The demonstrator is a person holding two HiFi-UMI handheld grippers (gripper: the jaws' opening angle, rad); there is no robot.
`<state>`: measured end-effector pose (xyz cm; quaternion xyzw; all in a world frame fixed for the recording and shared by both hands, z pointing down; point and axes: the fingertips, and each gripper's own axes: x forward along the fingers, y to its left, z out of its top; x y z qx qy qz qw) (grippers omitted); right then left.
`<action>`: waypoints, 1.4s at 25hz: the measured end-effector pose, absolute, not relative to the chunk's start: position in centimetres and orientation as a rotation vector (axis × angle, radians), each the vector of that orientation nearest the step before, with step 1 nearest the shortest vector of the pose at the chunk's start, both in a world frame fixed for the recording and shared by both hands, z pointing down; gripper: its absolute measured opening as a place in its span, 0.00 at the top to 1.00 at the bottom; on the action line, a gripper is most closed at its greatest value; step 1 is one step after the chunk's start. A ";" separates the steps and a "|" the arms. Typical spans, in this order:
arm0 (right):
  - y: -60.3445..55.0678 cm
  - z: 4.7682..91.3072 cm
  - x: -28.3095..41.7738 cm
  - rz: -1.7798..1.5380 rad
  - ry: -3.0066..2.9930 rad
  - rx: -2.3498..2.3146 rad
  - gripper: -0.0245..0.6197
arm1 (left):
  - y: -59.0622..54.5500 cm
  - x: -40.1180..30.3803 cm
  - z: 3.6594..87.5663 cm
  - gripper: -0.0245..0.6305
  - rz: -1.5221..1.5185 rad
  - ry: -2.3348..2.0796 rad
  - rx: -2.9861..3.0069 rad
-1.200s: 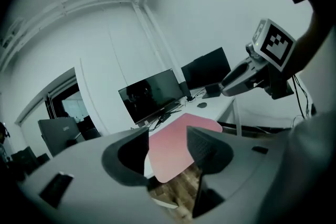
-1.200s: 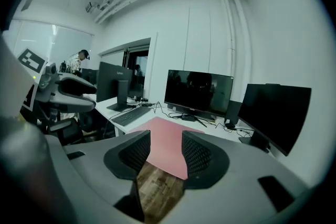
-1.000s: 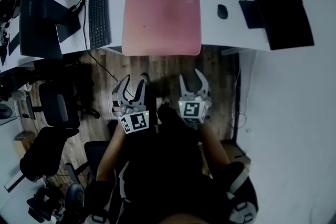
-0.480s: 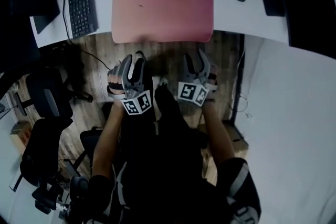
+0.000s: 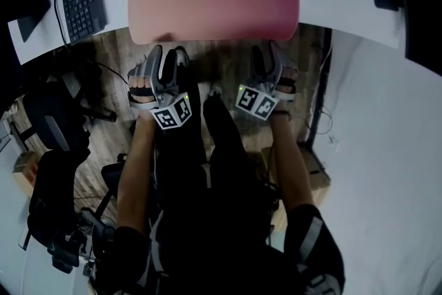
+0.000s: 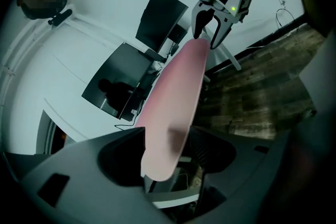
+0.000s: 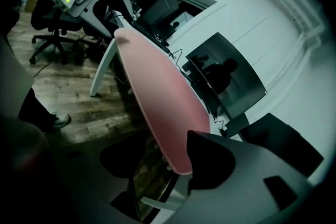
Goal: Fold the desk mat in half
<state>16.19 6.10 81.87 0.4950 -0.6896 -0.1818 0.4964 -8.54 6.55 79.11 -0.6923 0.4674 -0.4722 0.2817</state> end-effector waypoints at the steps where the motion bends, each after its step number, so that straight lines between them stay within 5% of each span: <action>1: 5.8 82.5 16.3 -0.461 -1.654 1.192 0.61 | 6.2 -8.9 79.6 0.58 -1.271 1.258 -1.842; 17: 3.1 83.9 16.1 -0.685 -1.549 1.213 0.61 | 2.9 -10.3 81.7 0.57 -1.287 1.277 -1.709; 26: 4.0 84.0 15.7 -0.658 -1.571 1.135 0.82 | 4.3 -10.0 81.2 0.87 -1.259 1.257 -1.745; 35: 6.2 82.2 15.7 -0.607 -1.611 1.088 0.92 | 5.0 -10.0 79.4 0.92 -1.309 1.250 -1.822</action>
